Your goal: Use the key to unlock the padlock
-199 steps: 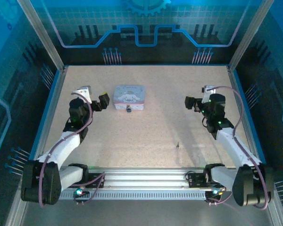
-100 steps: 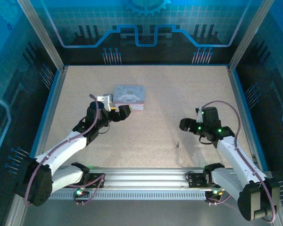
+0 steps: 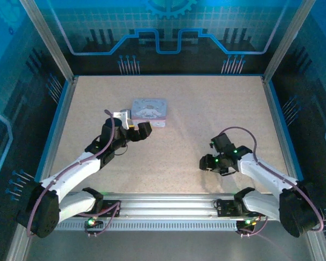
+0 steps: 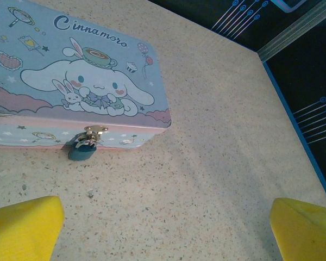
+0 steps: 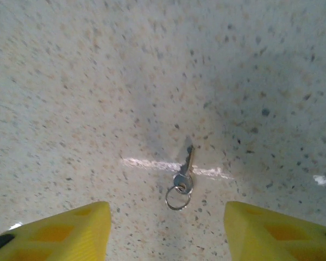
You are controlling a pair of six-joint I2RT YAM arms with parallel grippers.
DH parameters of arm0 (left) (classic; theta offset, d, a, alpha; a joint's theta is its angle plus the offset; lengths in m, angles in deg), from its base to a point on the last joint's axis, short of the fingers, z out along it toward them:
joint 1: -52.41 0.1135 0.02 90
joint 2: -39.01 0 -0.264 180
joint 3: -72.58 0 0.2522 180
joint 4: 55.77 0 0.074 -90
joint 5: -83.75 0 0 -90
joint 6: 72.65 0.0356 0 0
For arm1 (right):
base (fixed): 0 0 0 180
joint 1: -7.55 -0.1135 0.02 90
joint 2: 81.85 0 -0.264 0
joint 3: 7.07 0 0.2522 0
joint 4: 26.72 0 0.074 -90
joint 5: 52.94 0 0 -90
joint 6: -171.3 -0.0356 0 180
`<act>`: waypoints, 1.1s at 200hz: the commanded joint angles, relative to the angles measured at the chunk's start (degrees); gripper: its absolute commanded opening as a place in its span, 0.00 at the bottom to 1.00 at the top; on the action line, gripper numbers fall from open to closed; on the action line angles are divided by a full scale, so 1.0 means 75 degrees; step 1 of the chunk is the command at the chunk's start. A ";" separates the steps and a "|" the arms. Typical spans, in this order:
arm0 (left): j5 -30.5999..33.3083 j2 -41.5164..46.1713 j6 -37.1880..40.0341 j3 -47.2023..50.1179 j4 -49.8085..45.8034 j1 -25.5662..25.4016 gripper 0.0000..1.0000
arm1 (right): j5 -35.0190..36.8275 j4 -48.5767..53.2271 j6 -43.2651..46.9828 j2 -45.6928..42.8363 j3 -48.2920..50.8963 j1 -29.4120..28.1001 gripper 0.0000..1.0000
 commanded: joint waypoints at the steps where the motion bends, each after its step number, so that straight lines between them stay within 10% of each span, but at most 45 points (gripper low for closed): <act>1: 0.0148 0.0068 -0.0023 0.0007 -0.0024 -0.0053 0.99 | 0.0360 0.0198 -0.0155 0.0345 -0.0100 -0.0308 0.49; 220: 0.0161 0.0133 0.0053 0.0054 -0.0124 -0.0050 0.99 | 0.1585 0.0412 0.0249 0.2001 -0.1086 -0.1204 0.20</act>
